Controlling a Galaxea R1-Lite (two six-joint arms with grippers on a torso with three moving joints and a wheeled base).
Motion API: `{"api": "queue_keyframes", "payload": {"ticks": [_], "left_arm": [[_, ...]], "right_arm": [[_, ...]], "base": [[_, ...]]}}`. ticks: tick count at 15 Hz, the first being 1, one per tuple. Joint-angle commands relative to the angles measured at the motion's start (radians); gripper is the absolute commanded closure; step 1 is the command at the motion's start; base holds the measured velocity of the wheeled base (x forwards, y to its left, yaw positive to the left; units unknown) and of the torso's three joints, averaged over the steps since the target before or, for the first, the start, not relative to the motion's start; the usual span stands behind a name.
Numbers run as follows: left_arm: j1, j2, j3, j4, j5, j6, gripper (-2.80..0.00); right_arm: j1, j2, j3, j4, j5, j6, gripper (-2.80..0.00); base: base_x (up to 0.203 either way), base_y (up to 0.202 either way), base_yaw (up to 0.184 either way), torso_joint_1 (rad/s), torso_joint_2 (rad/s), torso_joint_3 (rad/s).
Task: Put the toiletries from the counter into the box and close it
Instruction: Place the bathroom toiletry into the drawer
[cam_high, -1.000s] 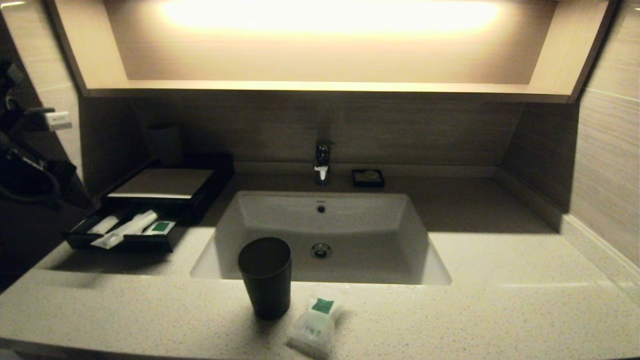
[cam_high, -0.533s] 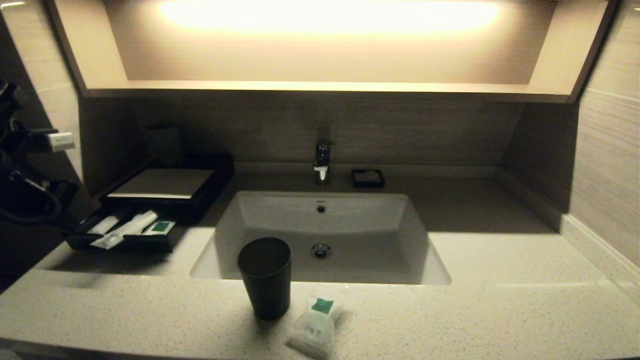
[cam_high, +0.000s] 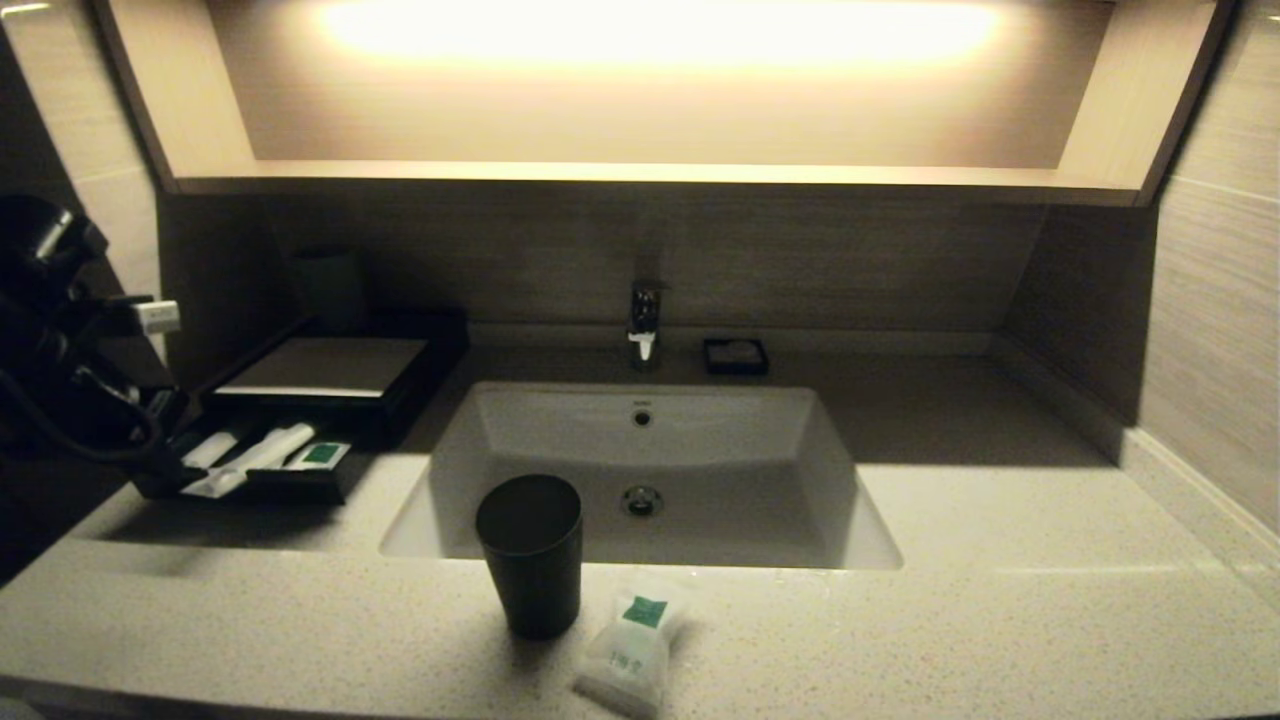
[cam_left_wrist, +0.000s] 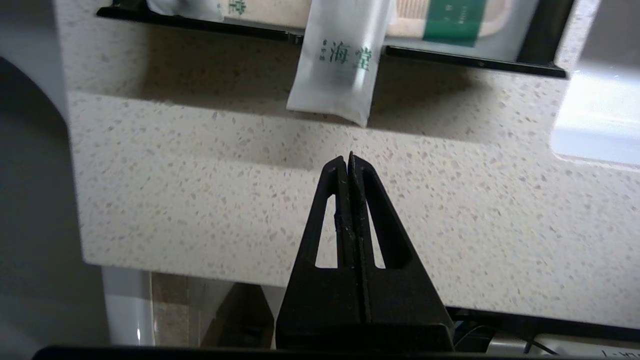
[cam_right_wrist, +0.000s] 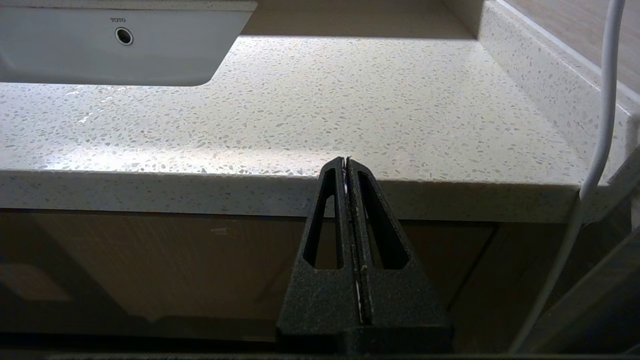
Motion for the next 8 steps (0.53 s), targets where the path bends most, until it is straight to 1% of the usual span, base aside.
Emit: {"api": "queue_keyframes", "payload": {"ticks": [1,8], "left_arm": [[0.001,0.04,0.0,0.004,-0.002,-0.001,0.0],[0.0,0.067,-0.007,0.004,-0.002,0.001,0.0]], "right_arm": [[0.0,0.001,0.002,0.0,0.001,-0.001,0.0],[0.0,0.001,0.002,0.0,0.001,-0.001,0.0]], "base": [[0.0,0.0,0.0,0.0,0.0,0.0],[0.0,0.0,0.0,0.0,0.0,0.0]]}}
